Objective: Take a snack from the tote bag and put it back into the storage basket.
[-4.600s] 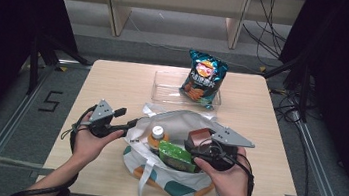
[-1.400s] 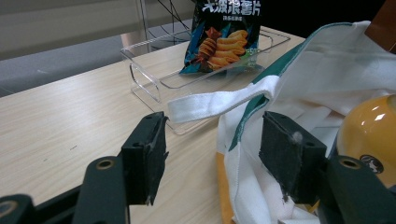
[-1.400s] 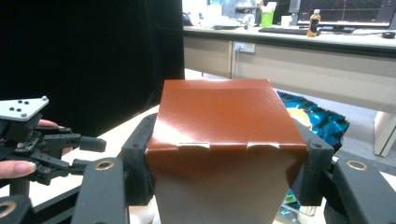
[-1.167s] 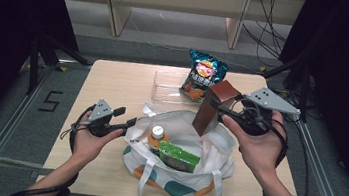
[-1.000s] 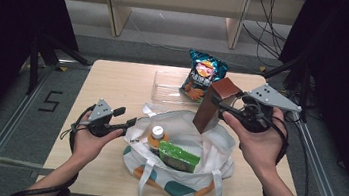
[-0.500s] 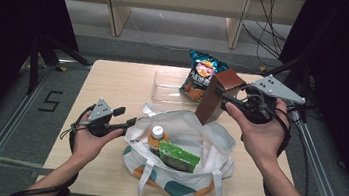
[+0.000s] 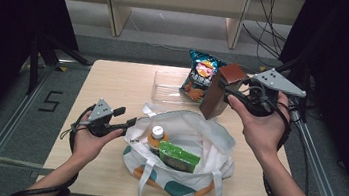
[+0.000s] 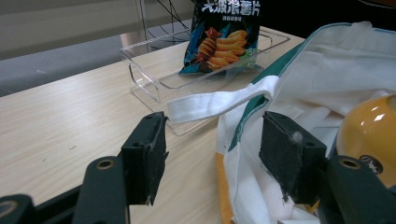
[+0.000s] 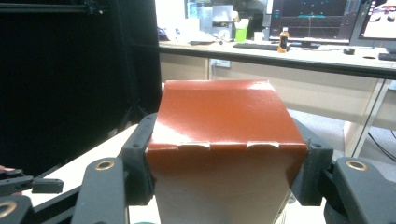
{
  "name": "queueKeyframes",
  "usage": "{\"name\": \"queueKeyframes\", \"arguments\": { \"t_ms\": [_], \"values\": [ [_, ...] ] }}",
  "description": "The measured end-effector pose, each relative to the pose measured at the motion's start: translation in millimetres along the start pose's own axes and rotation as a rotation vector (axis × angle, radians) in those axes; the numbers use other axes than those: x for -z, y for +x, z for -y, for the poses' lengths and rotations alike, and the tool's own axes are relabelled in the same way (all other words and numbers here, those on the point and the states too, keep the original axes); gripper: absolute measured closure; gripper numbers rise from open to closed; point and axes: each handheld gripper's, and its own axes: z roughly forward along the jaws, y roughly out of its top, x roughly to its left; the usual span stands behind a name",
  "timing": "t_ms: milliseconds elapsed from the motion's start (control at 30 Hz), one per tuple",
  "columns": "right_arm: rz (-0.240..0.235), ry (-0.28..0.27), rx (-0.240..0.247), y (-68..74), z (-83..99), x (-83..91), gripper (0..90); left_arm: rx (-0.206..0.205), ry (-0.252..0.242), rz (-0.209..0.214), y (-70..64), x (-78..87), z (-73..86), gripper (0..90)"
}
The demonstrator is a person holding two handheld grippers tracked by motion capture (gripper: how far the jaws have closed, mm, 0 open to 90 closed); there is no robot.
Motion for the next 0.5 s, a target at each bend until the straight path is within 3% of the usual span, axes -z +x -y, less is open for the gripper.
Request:
{"name": "queueKeyframes", "arguments": {
  "t_ms": [200, 333, 400, 433, 500],
  "values": [
    [0.013, 0.005, -0.029, -2.6, -0.8, -2.0, 39.2, 0.010, 0.001, 0.000, -0.3, -0.3, 0.5, 40.0],
    [0.022, -0.004, -0.014, -5.3, -2.5, -4.9, 39.2, 0.008, -0.001, 0.001, -0.8, -0.1, 0.0, 40.0],
    [0.026, -0.005, -0.014, -6.0, -2.9, -6.6, 39.2, 0.009, -0.002, 0.001, -0.8, 0.0, -0.1, 40.0],
    [0.032, 0.004, -0.040, -5.0, -2.6, -6.9, 39.2, 0.009, -0.002, 0.001, -0.8, 0.0, 0.0, 40.0],
    [0.039, -0.002, -0.029, -7.1, -2.5, -9.8, 39.2, 0.006, -0.003, 0.000, -0.2, 0.1, -0.1, 40.0]
  ]
}}
